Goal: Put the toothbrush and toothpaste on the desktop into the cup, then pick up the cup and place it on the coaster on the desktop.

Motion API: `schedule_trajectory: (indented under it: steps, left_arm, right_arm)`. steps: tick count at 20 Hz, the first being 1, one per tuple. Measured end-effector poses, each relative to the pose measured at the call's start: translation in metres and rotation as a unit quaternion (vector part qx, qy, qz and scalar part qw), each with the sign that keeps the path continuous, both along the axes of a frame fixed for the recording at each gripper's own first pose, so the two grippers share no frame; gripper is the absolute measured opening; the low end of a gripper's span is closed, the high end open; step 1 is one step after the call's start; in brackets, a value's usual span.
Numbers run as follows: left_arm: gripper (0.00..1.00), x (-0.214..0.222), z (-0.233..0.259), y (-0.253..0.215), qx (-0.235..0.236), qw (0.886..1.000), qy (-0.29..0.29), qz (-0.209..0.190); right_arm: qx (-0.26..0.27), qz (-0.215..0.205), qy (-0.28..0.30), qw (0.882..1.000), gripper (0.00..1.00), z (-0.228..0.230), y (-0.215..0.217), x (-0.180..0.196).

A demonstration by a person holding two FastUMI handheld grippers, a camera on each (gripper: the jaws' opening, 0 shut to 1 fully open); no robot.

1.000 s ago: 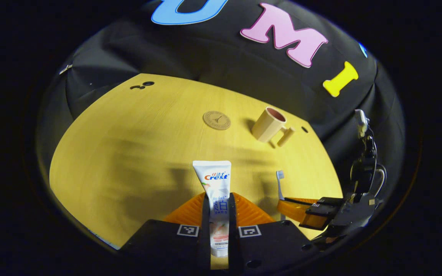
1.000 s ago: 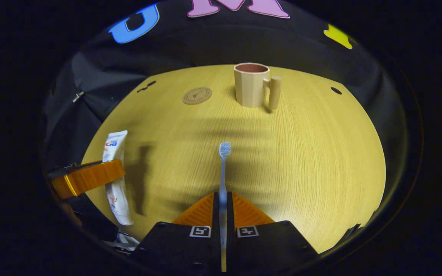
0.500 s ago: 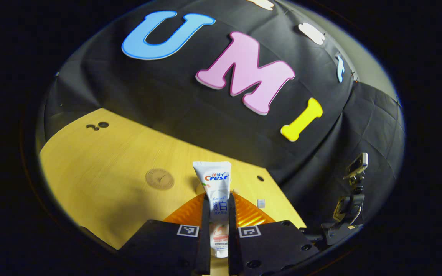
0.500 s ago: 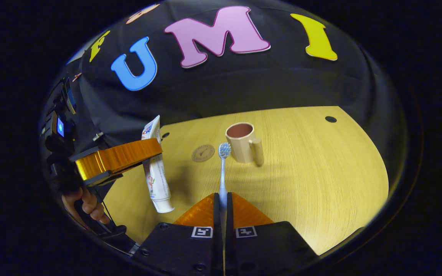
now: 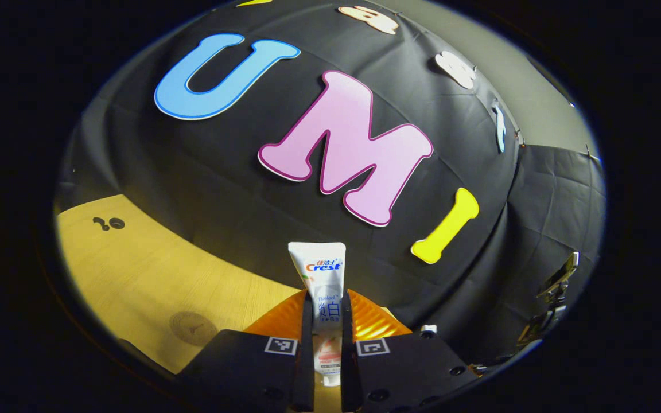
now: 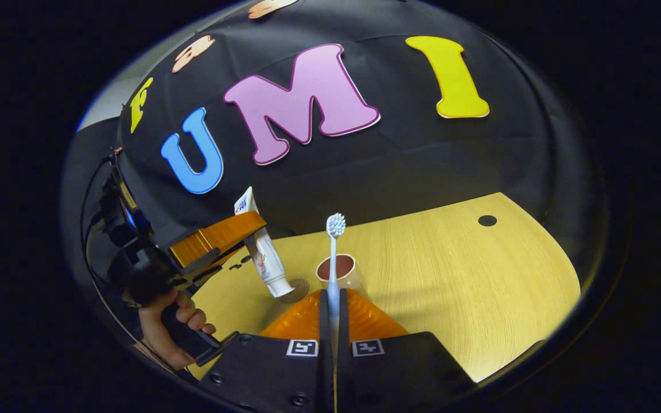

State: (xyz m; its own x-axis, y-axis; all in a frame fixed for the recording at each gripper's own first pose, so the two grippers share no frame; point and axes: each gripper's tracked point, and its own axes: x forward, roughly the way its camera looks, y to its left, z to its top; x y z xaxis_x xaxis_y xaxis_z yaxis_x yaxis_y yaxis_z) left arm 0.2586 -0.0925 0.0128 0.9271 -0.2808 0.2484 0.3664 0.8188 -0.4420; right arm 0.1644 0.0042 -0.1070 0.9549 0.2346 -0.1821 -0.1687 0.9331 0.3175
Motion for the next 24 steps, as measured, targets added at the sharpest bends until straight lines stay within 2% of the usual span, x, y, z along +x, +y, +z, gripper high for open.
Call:
schedule_trajectory:
  steps: [7, 11, 18, 24]
  left_arm:
    - [0.23, 0.067, -0.015, -0.012, 0.012, 0.999, -0.031, 0.034]
    - [0.23, 0.097, -0.034, -0.013, 0.022, 0.998, -0.026, 0.055]
    - [0.23, 0.114, -0.068, -0.023, 0.055, 0.996, -0.001, 0.065]
    - [0.27, 0.117, -0.088, -0.029, 0.058, 0.996, 0.019, 0.059]
  right_arm:
    - [0.026, -0.003, -0.038, 0.999, 0.06, 0.003, -0.02, 0.033]
    - [0.028, -0.001, -0.049, 0.998, 0.06, -0.001, -0.027, 0.046]
    - [0.054, -0.006, -0.067, 0.996, 0.06, 0.003, -0.033, 0.073]
    - [0.061, -0.01, -0.07, 0.996, 0.06, 0.004, -0.033, 0.087]
